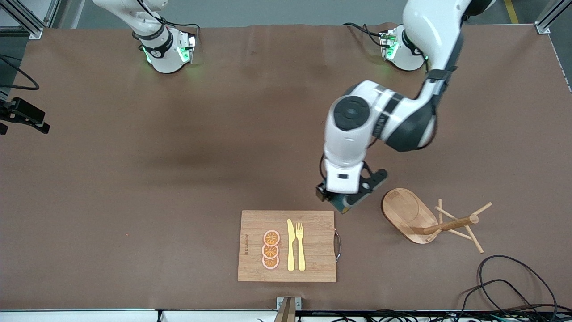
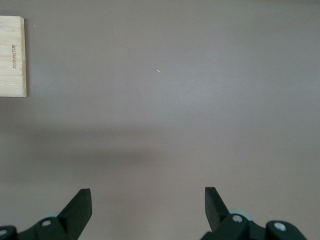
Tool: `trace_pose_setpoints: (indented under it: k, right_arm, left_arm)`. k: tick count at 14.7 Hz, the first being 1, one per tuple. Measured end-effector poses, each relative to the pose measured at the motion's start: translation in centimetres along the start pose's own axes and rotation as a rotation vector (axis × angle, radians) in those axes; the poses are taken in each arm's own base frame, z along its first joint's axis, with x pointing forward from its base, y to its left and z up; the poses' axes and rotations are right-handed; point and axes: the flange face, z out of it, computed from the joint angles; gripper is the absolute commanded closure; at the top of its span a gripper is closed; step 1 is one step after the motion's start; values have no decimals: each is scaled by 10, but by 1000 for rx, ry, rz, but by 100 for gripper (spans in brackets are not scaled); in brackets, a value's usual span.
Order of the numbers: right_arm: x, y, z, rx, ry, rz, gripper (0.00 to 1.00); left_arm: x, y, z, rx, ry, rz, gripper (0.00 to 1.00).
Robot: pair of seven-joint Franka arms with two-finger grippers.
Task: Transfer cup from left to right arm and place
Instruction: 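Lift the teal mug off the stand peg with the left gripper, then carry the teal mug toward the table middle with the left gripper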
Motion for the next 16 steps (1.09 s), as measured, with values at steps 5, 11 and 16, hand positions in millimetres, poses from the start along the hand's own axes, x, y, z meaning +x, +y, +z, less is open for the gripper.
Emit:
trace_pose_setpoints:
  k: [5,11,16]
  right_arm:
    - [-1,2,2,0,-6,3,0]
    - [-1,7,3,0,-10,7,0]
    - [-2,8,5,1,-15,8,0]
  left_arm:
    - [-66,21,13,13,84,39,41]
    - [-164,37,12,-19,206,-40,42]
    - [-221,39,43,-39,318,-90,42]
